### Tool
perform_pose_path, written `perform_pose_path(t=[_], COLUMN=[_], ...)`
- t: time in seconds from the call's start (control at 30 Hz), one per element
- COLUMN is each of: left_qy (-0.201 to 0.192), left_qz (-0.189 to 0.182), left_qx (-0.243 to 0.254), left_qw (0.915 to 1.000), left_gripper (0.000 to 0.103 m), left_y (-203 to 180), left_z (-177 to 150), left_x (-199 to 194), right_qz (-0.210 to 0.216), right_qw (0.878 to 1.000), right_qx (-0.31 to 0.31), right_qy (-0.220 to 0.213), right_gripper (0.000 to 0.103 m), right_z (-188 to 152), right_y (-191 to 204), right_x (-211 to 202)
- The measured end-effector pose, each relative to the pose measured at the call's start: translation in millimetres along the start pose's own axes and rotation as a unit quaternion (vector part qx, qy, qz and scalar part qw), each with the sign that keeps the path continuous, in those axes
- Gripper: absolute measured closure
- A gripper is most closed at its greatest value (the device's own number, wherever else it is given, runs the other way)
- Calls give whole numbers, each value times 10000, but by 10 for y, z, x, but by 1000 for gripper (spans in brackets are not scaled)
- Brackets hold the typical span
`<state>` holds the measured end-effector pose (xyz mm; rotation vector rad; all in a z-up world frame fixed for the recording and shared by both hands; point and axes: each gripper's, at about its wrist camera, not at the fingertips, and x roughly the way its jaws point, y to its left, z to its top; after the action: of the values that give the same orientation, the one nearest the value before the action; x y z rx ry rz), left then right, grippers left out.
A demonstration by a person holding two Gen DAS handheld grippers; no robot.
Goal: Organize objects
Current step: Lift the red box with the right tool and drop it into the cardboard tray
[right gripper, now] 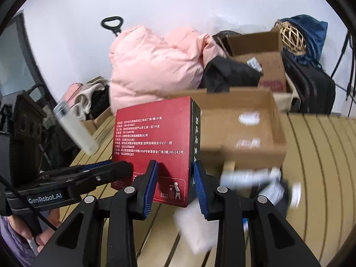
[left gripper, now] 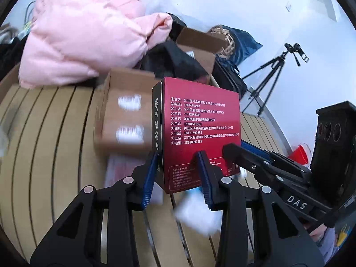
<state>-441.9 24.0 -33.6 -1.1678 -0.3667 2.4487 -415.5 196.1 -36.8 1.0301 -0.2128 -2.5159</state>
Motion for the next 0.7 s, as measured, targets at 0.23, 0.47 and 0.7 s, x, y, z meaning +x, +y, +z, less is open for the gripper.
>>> perform_pose_path(t=[0.23,0.47,0.7], left_qy=[451,675,334], left_qz=[846,1586,1699], left_qx=[-16,67,246], left_qw=[9954,9850,9846], left_gripper=[70,70,50], left_y=[459,790,672], left_z=[862,674,489], left_x=[886,1419,962], right_qz=[273,-210,-398], right_qw=[9970,9750,9863], right_qx=[490,1034,997], right_qy=[536,1956,1252], right_gripper=[67,68,67], right_z=[918,893,778], right_y=[-386,-623,-632], right_x=[938,2434,2082])
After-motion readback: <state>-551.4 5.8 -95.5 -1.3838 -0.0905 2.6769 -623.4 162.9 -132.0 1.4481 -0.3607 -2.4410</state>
